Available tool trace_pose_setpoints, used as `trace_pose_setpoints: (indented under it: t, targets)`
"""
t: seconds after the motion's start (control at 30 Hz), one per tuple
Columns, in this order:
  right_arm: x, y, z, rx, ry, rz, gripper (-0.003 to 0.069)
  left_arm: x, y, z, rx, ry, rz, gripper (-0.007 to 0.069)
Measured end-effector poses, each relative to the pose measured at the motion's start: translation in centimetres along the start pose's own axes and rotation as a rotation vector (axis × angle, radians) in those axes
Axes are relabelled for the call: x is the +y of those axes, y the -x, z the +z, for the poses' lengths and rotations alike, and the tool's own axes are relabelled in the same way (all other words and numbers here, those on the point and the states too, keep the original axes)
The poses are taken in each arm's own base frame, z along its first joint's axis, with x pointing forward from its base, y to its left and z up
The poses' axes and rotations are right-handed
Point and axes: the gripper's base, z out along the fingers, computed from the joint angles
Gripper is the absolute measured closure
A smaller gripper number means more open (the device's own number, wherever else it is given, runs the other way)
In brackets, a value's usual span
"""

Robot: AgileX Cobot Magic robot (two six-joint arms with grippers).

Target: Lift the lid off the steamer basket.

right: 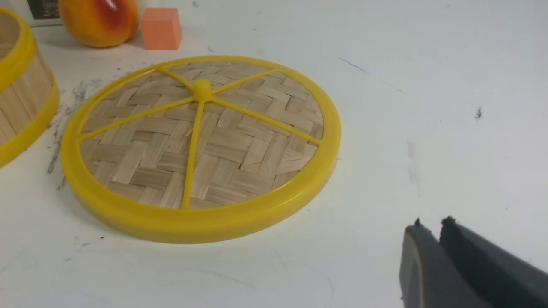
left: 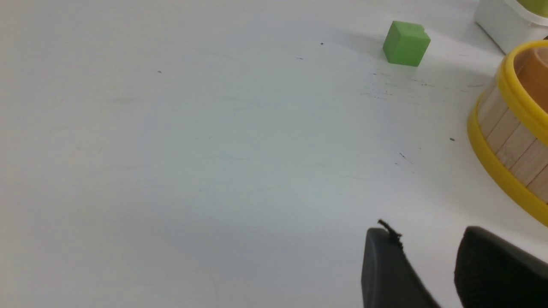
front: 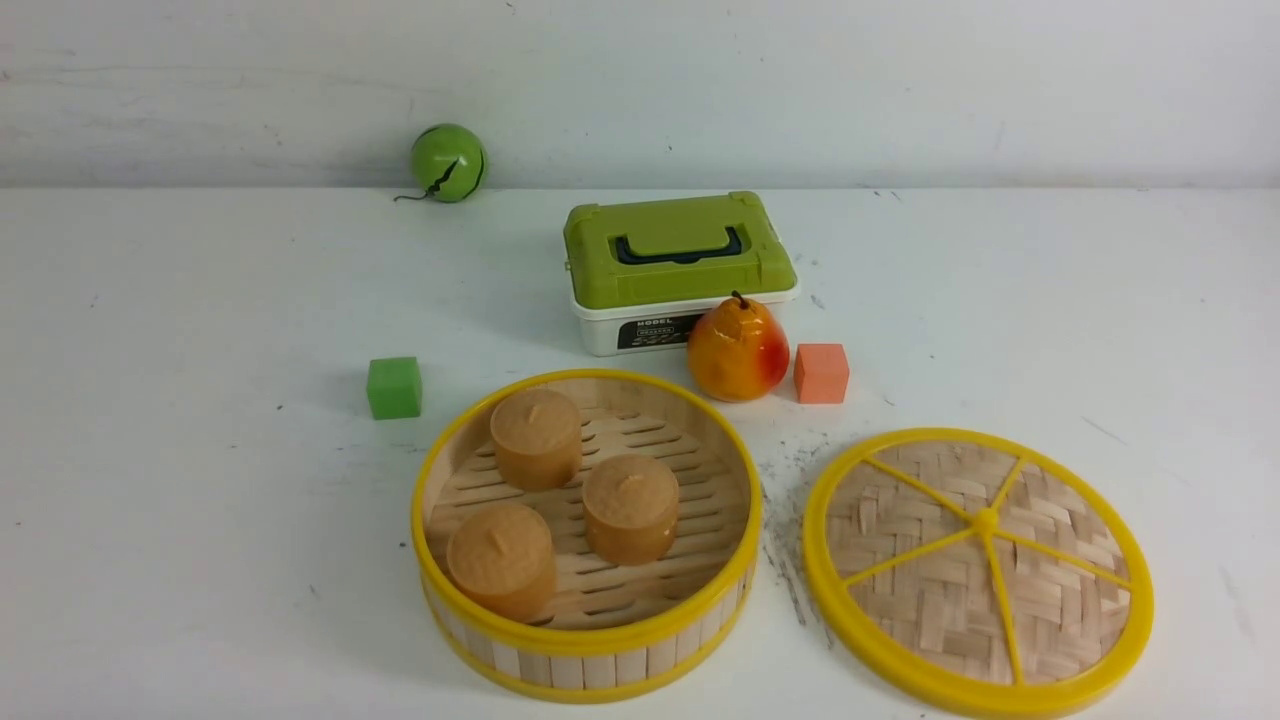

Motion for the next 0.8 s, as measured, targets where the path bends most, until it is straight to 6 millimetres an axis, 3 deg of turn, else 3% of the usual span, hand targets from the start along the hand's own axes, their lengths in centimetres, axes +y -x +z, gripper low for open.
trace_pose_setpoints:
  t: [0.8]
  targets:
    - [0.00,0.00,0.00,0.000,0.000,0.000,0.0564,0.00,0.00,0.00,0.000,0.000,0.000,0.0386]
